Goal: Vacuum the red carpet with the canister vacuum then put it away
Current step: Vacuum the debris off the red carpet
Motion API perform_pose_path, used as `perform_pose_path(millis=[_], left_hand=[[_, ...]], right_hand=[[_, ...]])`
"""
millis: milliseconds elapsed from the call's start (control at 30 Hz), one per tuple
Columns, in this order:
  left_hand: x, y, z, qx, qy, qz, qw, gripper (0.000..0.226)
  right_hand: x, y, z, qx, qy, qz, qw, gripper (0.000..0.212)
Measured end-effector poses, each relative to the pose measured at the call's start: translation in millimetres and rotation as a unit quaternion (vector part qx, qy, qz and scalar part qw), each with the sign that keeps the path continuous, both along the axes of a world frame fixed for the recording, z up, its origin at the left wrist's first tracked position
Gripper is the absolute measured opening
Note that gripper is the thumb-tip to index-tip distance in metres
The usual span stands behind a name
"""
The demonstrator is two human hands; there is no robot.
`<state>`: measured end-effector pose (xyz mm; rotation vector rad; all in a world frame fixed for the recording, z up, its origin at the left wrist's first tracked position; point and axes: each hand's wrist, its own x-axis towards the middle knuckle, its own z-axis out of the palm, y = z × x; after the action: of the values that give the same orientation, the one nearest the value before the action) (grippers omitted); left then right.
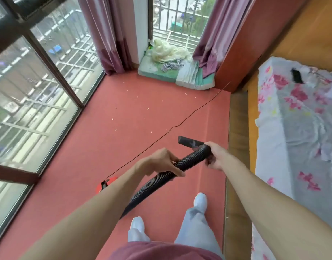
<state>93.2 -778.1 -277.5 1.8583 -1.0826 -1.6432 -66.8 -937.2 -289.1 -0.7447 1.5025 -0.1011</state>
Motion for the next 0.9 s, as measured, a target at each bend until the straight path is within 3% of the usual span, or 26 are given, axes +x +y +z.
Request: perform_pose_path(millis=[133, 500, 667, 900], left_hand=[[-7.0, -47.2, -5.3, 0.001, 0.005, 0.107, 0.994, 0.038], [-36.7, -168.4, 6.5, -0.01, -0.029, 0.33, 0.943, 0.036], [-19.5, -221.3, -1.1, -0.013, -0.002, 0.378, 0.926, 0.037], [29.8, -279.6, -35.8, -0.029, 0.051, 0.444, 0.894, 0.038]], right_hand=[[27.0, -70.1, -2.1, 0.01, 0.01, 0.064, 0.998, 0.017], [86.2, -222.6, 6.6, 0.009, 0.01, 0.23, 0.973, 0.023], [136.0, -273.0, -2.0, -0.004, 0.002, 0.267, 0.964, 0.034], [215.4, -329.3, -25.0, -0.032, 0.015, 0.306, 0.951, 0.017]])
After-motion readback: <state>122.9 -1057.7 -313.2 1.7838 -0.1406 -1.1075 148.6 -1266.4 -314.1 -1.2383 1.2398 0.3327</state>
